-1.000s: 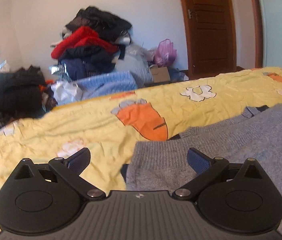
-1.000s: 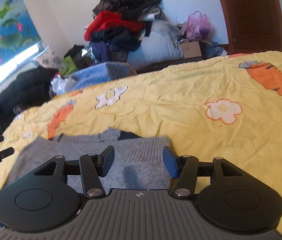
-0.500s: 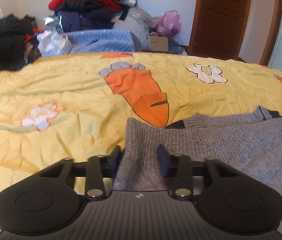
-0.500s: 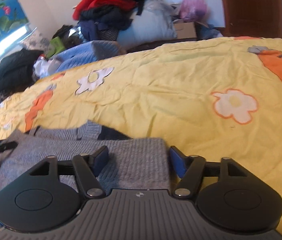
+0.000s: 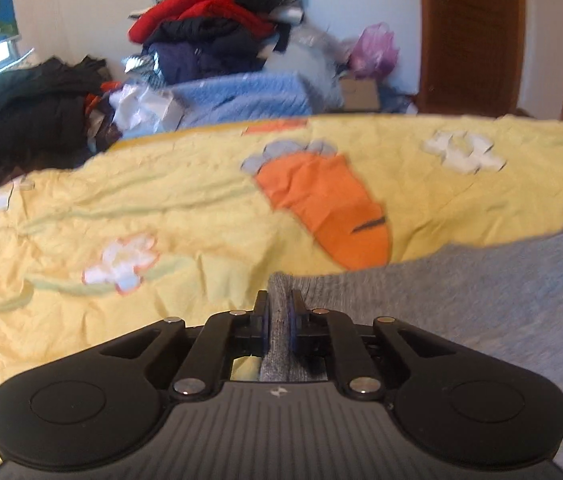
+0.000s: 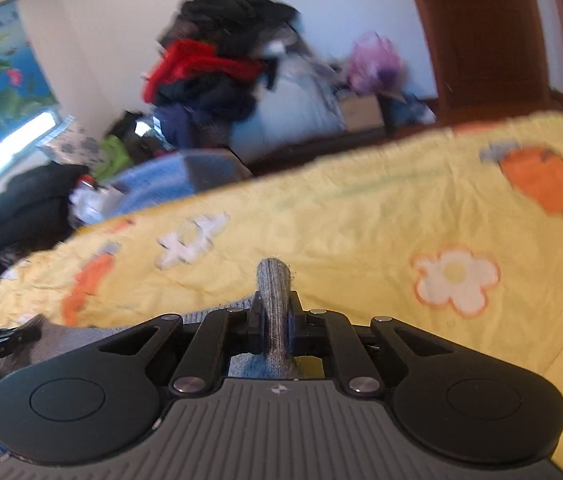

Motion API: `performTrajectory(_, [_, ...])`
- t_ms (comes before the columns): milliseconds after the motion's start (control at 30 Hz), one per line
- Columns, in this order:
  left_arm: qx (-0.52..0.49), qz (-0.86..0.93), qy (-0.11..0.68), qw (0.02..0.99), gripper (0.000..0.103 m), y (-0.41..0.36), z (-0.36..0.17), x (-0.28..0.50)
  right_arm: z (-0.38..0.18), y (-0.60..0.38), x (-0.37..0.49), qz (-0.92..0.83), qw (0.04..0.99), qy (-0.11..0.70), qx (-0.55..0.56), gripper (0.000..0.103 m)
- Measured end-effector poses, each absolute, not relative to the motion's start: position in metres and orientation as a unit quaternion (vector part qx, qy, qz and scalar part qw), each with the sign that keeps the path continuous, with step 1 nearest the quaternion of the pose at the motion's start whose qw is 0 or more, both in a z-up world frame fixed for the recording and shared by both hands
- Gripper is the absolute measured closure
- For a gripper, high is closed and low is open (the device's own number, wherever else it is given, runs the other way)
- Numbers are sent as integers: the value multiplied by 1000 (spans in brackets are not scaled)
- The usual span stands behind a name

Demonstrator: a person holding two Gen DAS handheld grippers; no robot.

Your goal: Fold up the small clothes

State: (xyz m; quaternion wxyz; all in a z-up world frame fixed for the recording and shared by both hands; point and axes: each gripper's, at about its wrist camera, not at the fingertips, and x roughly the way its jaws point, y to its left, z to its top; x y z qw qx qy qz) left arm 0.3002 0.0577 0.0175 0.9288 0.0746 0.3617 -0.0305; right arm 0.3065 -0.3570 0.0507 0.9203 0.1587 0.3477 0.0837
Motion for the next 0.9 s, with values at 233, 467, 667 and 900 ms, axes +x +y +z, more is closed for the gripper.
performTrajectory(233, [89,15,270,959,60,53,59,253,60,-343,264,61,941,307,131,54])
performTrajectory(467, [72,-79,282,953,30,-11,48,230,60,-284,248,79,949,305,34,57])
performTrajectory(667, [47,-63,328,941,18,0,10,253,27,-282,256,27,950,310,-9,53])
performTrajectory(900, [38,-58,333,940,13,1,10,255,31,-278,255,12,950,312,-29,50])
